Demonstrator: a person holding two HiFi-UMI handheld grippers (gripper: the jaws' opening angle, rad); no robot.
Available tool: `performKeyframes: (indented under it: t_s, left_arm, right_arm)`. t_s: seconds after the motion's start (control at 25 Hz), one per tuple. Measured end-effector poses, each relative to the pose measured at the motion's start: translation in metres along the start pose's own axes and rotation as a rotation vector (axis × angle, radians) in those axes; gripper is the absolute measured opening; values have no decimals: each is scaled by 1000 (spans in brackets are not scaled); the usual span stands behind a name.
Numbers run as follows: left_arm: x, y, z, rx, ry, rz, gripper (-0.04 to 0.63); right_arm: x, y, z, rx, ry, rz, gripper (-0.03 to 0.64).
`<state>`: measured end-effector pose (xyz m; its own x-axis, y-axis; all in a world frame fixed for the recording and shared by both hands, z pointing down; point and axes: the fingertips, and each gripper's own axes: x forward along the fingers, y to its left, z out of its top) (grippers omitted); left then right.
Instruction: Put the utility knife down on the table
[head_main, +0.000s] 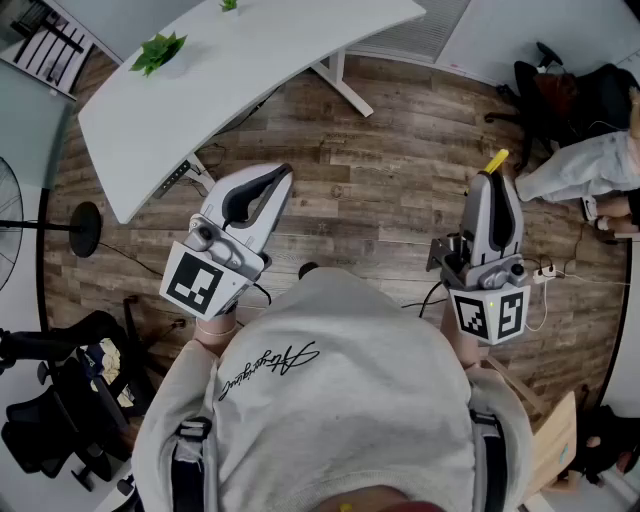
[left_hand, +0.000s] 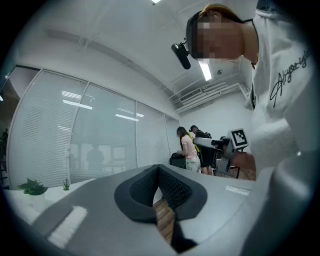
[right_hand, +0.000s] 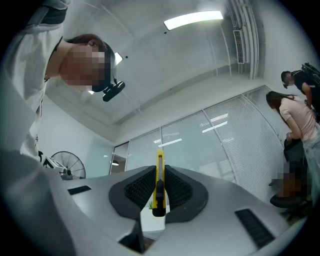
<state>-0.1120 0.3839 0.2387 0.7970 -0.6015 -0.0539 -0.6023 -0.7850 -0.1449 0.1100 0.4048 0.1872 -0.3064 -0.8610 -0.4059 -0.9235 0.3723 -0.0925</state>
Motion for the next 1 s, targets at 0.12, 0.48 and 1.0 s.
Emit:
performKeyframes:
  t_s: [0.12,0.48,1.0]
  left_arm:
    - [1,-1,3,-2,-10,2,-11]
    - [0,-14,4,-8,-11,-4,-11]
    - [-3,-19,8,-31,-16,10,-11]
  right_arm:
    - [-2,0,0,0,8,3,52]
    - [-13,1,0,-15,27,10,52]
    - [-14,10,-9,-2,82,44,54]
